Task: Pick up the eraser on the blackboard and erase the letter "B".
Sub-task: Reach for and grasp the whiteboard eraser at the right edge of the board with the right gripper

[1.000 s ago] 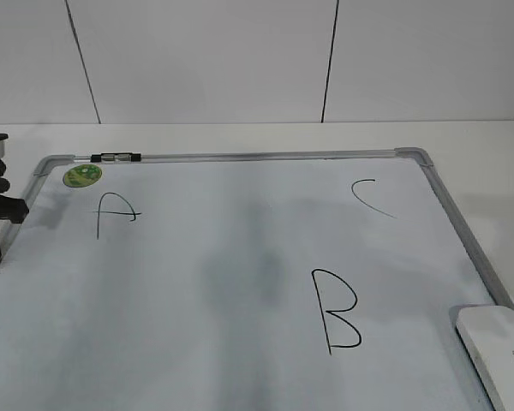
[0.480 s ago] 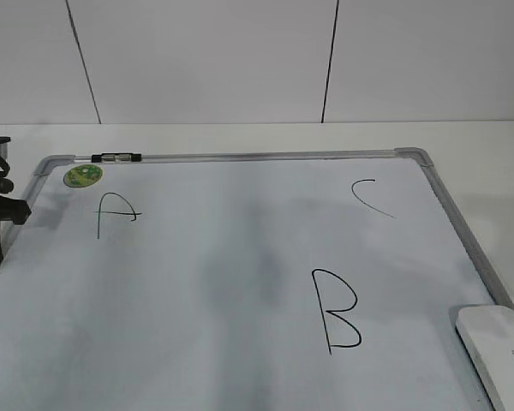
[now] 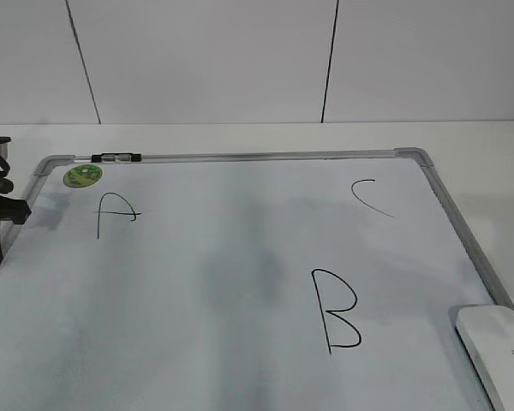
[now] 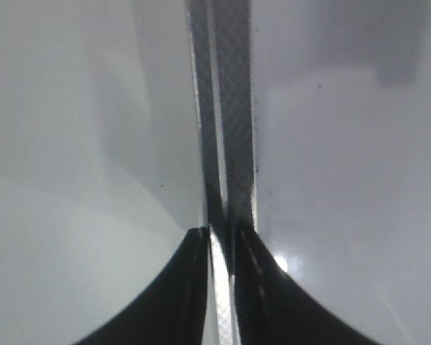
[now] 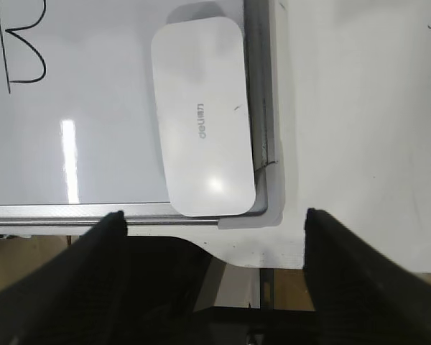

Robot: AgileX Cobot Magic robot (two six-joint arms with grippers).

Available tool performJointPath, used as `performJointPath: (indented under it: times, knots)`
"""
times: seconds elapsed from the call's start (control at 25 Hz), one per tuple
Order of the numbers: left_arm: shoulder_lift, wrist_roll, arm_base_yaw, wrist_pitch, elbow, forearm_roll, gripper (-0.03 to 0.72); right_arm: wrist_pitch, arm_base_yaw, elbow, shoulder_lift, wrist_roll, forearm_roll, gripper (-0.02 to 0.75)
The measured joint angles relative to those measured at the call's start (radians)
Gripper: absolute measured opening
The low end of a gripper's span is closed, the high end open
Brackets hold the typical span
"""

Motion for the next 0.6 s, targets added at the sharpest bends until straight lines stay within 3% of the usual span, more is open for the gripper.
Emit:
performJointPath:
  times: [0.28, 0.6]
  knots:
    - [0.0, 0.0, 0.0, 0.001, 0.0, 0.0, 0.105, -0.002, 0.0, 0.0, 0.065, 0.011, 0.036, 0.657]
    - [0.002, 0.0, 0.0, 0.002, 0.0, -0.002, 0.107, -0.021, 0.014, 0.013, 0.17, 0.023, 0.043, 0.665]
